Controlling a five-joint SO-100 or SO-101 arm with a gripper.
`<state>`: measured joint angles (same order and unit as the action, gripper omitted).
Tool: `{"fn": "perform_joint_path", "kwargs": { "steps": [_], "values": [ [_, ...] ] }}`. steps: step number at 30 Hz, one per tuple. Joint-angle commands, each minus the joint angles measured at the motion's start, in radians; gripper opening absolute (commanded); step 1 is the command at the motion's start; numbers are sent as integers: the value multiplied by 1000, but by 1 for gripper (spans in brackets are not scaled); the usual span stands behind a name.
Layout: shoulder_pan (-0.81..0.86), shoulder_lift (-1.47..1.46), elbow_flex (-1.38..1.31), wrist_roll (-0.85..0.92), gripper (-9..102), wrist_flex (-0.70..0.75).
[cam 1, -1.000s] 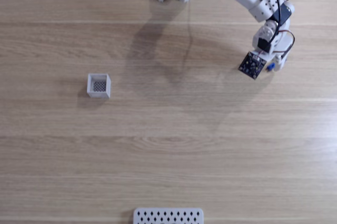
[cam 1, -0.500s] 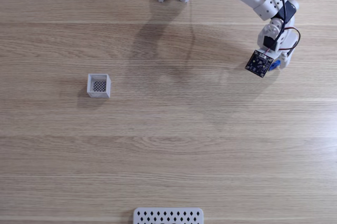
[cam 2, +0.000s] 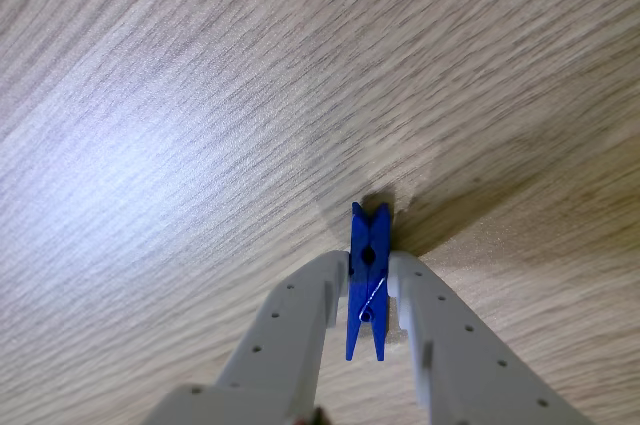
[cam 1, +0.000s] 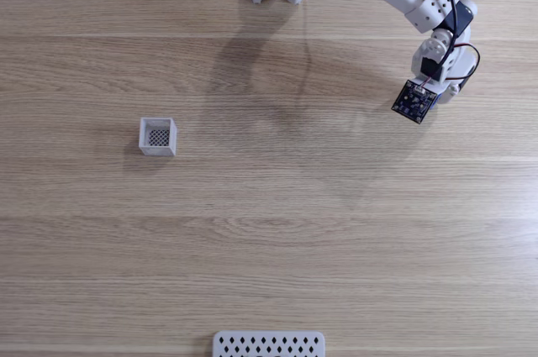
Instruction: Grasp a peg and put it in the crate.
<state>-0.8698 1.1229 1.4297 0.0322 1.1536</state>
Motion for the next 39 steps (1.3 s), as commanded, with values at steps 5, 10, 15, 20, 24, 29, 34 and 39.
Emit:
{"fn": "perform_joint_path", "kwargs": {
  "steps": [5,10,15,20,24,29,34,39],
  "values": [
    [28,443,293,307,-1,-35],
    [189,795,534,670,-1,-114],
    [549,1097,673,1123,-1,-173],
    [979,1146,758,1539,-1,-431],
    [1206,1057,861,1643,-1,-813],
    [1365,881,927,1637,-1,-1259],
    [1427,767,919,1638,-1,-1333],
    [1462,701,930,1638,-1,-1335]
  ]
}}
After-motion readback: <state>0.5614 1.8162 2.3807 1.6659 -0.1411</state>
